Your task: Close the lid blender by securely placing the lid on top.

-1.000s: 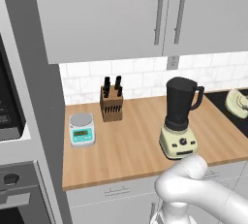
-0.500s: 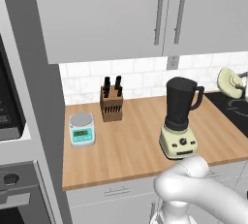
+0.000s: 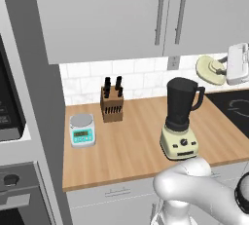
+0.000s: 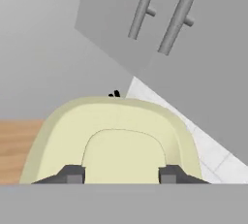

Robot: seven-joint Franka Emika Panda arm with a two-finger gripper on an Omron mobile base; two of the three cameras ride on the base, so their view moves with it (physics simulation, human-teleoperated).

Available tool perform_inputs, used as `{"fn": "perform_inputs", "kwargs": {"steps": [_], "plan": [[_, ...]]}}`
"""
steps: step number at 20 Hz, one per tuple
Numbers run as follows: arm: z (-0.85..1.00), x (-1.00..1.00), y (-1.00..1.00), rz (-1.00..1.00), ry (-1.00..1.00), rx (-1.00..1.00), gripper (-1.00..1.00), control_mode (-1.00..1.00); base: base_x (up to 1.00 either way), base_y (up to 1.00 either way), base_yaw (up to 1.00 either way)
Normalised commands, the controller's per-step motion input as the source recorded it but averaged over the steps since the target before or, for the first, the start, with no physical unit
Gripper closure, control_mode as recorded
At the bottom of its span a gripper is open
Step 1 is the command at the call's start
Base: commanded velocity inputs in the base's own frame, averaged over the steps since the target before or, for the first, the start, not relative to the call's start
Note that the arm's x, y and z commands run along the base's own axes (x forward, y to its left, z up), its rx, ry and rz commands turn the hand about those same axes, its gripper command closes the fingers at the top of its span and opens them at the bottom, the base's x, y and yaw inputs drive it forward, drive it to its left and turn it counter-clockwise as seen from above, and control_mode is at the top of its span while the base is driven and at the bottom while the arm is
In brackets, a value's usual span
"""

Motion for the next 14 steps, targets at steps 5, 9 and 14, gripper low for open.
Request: {"fn": "perform_inputs", "kwargs": {"steps": [5, 9, 14], "plan": [[0.08, 0.0, 0.62, 0.0, 0.07, -0.04, 1.0, -1.0, 0.0, 0.0, 0.0], [-0.14, 0.08, 0.15, 0.0, 0.06, -0.03, 1.0, -1.0, 0.0, 0.0, 0.0], [-0.13, 0.25, 0.0, 0.0, 0.12, -0.05, 1.0, -1.0, 0.0, 0.0, 0.0]]}}
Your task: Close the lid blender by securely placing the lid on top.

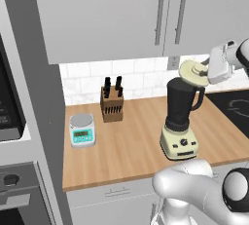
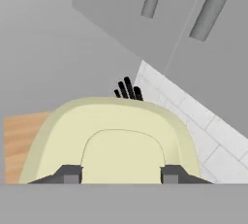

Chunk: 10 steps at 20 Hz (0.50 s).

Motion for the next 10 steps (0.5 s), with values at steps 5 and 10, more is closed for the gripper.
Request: {"fn": "perform_inputs", "kwargs": {"steps": [5, 10], "plan": [[-0.2, 0.18, 0.03, 0.0, 0.16, -0.07, 1.0, -1.0, 0.0, 0.0, 0.0], [-0.36, 0.07, 0.06, 0.0, 0.14, -0.1, 1.0, -1.0, 0.0, 0.0, 0.0]]}}
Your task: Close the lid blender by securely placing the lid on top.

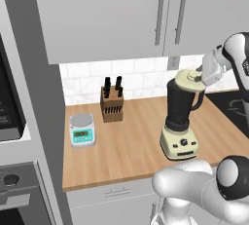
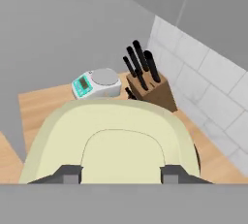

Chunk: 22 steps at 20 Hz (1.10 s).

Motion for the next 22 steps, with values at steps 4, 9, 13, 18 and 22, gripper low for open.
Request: {"fn": "perform_inputs", "kwargs": {"steps": [4, 9, 13, 18, 22], "plan": [[-0.26, 0.13, 0.09, 0.0, 0.05, -0.04, 1.0, -1.0, 0.0, 0.0, 0.0], [-0.05, 0.29, 0.18, -0.02, 0.0, 0.0, 1.0, -1.0, 0.0, 0.0, 0.0], [0.0, 0.31, 0.0, -0.12, -0.01, 0.0, 1.0, -1.0, 0.0, 0.0, 0.0], [0.0, 0.22, 0.0, -0.12, -0.02, 0.0, 1.0, -1.0, 0.0, 0.0, 0.0], [0.0, 0.02, 0.0, -0.09, -0.09, 0.0, 1.0, -1.0, 0.0, 0.0, 0.0]]}}
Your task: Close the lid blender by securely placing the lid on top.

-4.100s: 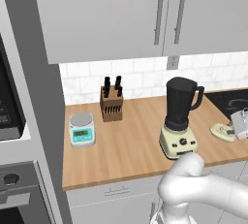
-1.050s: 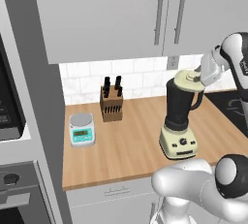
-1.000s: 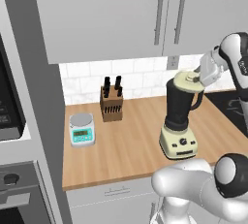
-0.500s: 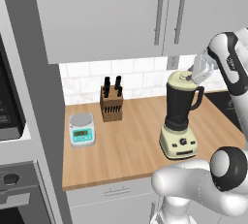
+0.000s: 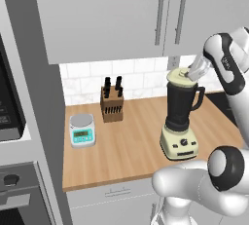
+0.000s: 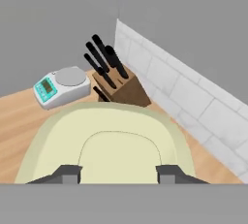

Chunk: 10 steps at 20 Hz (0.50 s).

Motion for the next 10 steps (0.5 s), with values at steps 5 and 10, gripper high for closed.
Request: {"fn": "perform_inputs", "kwargs": {"steps": [5, 10], "plan": [[-0.09, 0.0, 0.0, -0.09, -0.05, 0.0, 1.0, -1.0, 0.0, 0.0, 0.0], [-0.16, 0.0, 0.0, -0.07, 0.01, 0.02, 1.0, -1.0, 0.0, 0.0, 0.0]]}}
